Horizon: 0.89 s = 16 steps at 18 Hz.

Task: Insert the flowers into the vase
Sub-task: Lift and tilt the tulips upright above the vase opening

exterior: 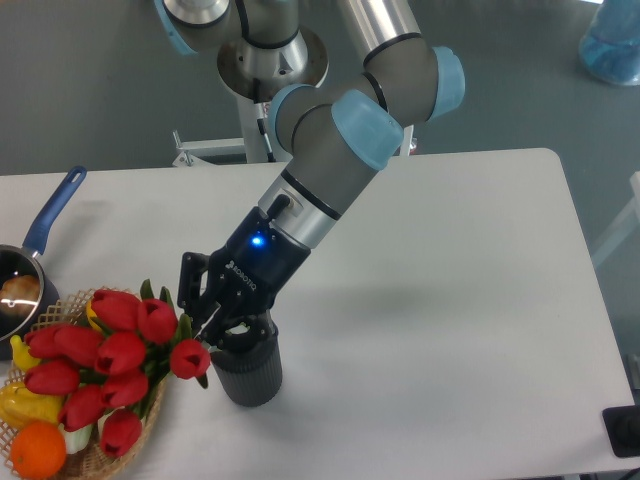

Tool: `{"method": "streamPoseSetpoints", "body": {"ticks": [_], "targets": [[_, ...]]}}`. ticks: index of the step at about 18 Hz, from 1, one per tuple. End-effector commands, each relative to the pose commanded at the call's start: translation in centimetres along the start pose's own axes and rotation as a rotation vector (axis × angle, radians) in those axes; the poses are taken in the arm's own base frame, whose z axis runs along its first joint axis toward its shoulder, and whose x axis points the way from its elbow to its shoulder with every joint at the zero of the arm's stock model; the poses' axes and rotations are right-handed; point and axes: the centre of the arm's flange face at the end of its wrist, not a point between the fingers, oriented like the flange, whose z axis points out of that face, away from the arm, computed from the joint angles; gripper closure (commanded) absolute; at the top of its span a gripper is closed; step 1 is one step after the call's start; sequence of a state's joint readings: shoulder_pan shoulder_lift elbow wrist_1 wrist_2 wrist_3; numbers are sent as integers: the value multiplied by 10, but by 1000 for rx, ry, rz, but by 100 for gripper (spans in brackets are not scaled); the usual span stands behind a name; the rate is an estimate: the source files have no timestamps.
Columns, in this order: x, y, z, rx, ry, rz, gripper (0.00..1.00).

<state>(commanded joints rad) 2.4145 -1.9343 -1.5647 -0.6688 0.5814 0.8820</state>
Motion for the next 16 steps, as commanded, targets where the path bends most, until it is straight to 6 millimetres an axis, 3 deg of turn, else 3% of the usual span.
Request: {"method": "streamPoseSetpoints", "body": {"ticks": [7,12,16], "targets": [[-11,16,4,44,44,-33,80],[-9,18,4,53,54,-45,80],[-5,31,7,48,65,-70,79]]}}
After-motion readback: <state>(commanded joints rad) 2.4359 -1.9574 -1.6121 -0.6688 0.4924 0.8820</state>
